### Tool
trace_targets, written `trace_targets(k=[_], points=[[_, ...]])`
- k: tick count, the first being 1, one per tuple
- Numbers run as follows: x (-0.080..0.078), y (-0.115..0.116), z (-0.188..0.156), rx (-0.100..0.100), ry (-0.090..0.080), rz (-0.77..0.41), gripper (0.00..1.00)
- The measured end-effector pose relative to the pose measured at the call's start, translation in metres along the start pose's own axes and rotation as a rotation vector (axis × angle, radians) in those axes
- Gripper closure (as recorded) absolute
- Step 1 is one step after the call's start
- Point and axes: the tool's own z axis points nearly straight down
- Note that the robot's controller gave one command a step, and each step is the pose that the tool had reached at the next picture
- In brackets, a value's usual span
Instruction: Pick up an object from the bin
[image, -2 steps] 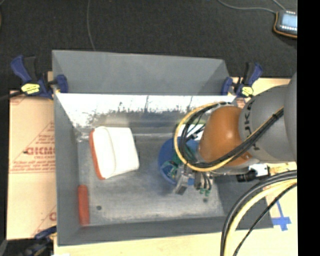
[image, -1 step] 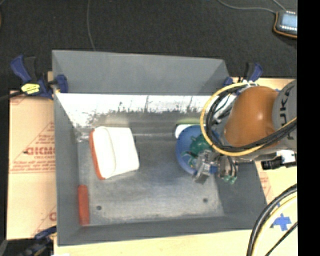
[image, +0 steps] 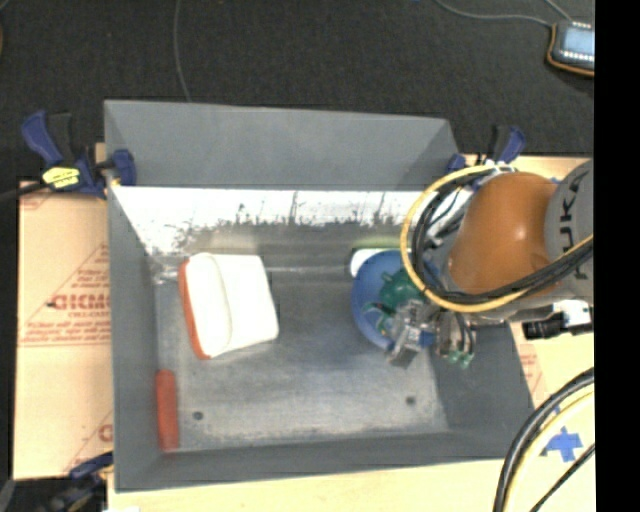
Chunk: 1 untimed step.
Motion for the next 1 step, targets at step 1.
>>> trace_targets(k=[1], points=[[-0.0057,-0.0155,0.0374,0.000,0.001,0.161,1.00]])
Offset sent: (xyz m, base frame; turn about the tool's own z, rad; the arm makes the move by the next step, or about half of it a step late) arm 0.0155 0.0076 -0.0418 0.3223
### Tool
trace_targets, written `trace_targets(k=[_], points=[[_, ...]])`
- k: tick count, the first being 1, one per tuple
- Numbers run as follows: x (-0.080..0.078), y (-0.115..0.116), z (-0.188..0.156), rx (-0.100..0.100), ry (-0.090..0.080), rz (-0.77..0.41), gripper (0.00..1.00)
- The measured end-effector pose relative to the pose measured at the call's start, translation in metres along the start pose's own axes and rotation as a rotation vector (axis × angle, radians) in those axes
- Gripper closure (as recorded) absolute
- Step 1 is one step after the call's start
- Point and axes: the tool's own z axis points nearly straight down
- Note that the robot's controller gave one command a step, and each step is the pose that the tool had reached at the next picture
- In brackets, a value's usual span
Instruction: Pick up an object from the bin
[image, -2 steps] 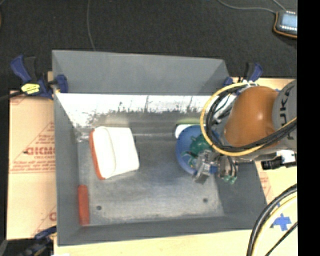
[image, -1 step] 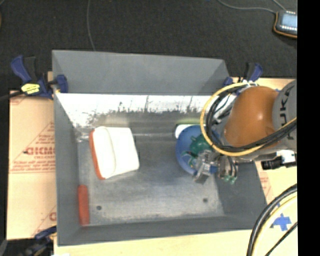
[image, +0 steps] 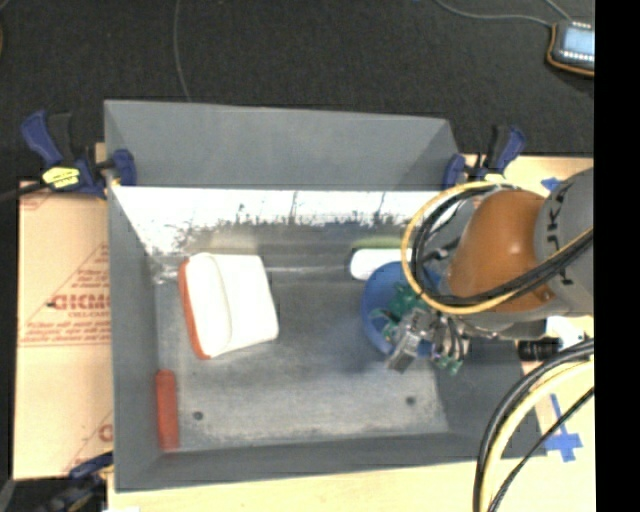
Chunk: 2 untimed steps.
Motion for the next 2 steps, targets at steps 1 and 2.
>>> trace_targets(k=[1,2], points=[[-0.001,0.029,0.005,-0.001,-0.003,0.157,1.00],[-0.001,0.036,0.020,0.000,-0.009,0.145,1.00]])
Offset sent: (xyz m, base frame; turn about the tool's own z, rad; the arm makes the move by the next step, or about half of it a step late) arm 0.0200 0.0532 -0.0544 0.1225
